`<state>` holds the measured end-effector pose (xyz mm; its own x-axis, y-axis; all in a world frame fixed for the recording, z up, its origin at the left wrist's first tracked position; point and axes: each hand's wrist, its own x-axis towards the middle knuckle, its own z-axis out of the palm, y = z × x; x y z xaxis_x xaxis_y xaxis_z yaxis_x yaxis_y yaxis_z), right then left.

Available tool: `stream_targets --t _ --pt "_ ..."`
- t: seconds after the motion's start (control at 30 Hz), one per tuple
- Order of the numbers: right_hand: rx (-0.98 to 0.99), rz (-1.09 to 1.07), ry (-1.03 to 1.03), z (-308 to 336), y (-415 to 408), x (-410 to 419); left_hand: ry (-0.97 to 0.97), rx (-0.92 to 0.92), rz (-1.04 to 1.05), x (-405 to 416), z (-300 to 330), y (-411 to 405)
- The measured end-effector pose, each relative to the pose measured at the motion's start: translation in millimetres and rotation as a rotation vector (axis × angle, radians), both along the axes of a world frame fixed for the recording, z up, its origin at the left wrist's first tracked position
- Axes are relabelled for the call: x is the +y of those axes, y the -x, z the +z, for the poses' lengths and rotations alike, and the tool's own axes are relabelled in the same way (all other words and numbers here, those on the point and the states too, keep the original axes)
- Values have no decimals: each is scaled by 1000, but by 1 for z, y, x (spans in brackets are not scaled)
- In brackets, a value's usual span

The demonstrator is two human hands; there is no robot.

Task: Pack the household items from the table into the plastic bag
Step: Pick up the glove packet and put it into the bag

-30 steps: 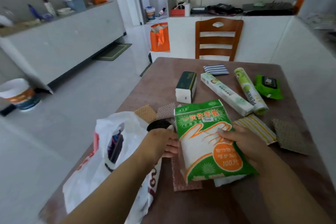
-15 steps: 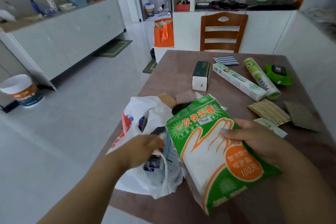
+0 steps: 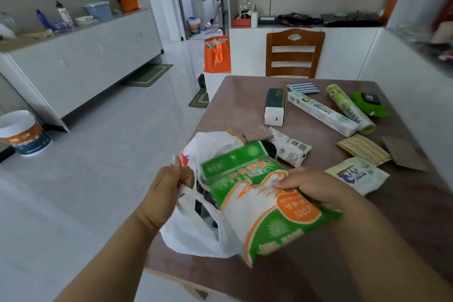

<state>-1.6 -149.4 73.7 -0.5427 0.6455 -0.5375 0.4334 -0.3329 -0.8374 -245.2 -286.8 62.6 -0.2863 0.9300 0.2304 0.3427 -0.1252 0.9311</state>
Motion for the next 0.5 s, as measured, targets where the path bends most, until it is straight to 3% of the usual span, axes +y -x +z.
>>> stream_targets --t 0.1,0.27,0.4,0.47,0.5 --pt "-55 -48 -67 -6 3 6 -9 52 5 -5 0 -3" --pt "-194 272 -96 -8 43 -10 -52 67 -40 -4 5 -9" --pt "-28 -142 -17 -30 77 0 -40 53 -39 -2 9 -9" --pt "6 -116 66 -32 92 -3 -42 36 -36 0 10 -5" --pt "-57 4 89 -31 97 -10 -45 45 -32 1 10 -4"
